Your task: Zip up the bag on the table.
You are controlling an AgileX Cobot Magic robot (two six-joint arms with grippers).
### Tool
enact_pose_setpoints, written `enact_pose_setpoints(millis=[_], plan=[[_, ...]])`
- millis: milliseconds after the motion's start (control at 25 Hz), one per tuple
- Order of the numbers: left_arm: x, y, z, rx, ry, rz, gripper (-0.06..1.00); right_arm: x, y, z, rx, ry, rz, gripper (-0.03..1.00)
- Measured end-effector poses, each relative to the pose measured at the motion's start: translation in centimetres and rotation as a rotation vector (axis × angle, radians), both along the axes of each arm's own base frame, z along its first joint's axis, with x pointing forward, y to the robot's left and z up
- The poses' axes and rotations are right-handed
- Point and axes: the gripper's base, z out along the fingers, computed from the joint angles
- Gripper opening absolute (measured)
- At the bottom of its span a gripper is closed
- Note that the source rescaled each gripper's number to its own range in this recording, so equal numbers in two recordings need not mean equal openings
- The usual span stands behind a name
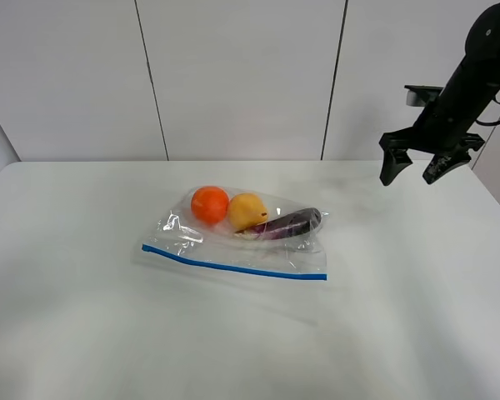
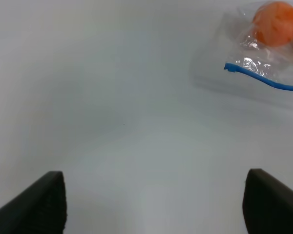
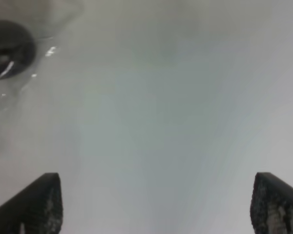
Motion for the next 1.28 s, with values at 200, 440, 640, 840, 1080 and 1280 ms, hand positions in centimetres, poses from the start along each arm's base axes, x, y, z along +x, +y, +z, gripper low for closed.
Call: enact_pose_setpoints(millis=[200,440,640,840,1080,1280], plan=[[0.0,0.0,0.0,0.000,0.000,0.000,0.85,-0.6,-0.1,1.0,0.000,-0.016,-0.022,0.95],[0.0,0.0,0.0,-0.004,0.000,0.002,0.85,-4.2,-0.9,3.6,-0.063,-0.040,-0.062,0.95],[0.0,0.0,0.0,-0.009,0.000,0.005,0.85,-9.5,-0.6,5.0,-0.045,-0.036,-0.071,0.95],[0.0,0.0,0.0,-0.010,0.000,0.005,0.85,-16.4,-0.2,4.7,-0.021,-0.010,-0.077,0.95],[0.0,0.0,0.0,-0.010,0.000,0.005,0.85,-25.1,0.0,3.2,-0.019,-0.043,-0.078,0.95],[0.0,0.0,0.0,-0.011,0.000,0.006,0.85,-30.7,0.2,1.4,-0.018,-0.225,-0.091,0.95]])
